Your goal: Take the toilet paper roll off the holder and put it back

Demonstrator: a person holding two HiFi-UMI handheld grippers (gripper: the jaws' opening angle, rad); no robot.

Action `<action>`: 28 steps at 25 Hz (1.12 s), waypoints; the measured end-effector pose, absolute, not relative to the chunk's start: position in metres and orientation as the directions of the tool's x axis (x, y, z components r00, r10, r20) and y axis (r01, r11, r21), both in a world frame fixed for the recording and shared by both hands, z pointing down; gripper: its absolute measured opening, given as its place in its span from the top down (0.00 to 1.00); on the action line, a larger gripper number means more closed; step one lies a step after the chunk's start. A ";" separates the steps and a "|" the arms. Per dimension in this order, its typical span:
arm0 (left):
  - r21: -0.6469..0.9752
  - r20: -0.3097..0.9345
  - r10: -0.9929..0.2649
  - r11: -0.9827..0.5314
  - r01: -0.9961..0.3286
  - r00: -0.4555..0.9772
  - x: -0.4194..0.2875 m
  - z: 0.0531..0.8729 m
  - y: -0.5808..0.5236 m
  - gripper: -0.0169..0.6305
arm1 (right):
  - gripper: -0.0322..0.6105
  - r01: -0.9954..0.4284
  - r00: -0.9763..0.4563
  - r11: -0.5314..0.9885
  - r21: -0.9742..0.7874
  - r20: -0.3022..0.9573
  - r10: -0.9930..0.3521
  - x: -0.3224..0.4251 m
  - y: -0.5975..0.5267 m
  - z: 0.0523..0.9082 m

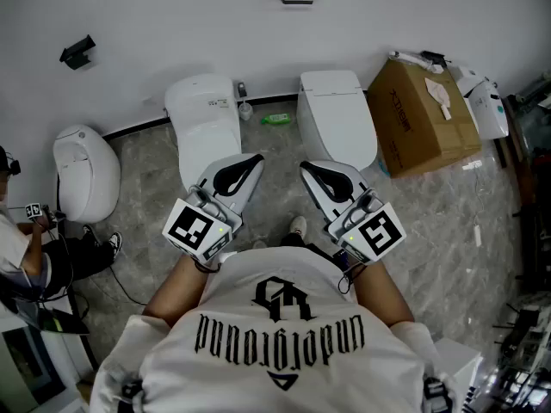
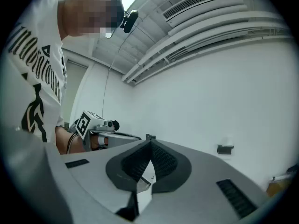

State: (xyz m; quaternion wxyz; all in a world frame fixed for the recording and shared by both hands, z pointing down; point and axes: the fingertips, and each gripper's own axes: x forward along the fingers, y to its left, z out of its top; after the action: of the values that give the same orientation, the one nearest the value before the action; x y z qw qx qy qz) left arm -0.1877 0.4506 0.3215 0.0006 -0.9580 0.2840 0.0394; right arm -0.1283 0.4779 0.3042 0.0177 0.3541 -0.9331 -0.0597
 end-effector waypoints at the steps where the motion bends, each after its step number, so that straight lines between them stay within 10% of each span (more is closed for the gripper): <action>1: 0.019 -0.076 -0.543 -0.839 -0.544 0.836 -0.189 0.322 0.451 0.95 | 0.93 -0.660 -0.748 0.741 0.123 -0.010 -0.664 -0.129 0.478 0.305; 28: 0.019 -0.024 -0.619 -0.786 -0.618 0.785 -0.157 0.343 0.345 0.95 | 0.93 -0.723 -0.689 0.687 0.073 -0.013 -0.725 -0.036 0.356 0.318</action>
State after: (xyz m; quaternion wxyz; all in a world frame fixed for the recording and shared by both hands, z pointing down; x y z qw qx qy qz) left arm -0.1571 0.3450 0.3432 -0.0052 -0.9448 0.3273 0.0146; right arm -0.0357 0.3558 0.3182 0.0082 0.3942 -0.9183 -0.0362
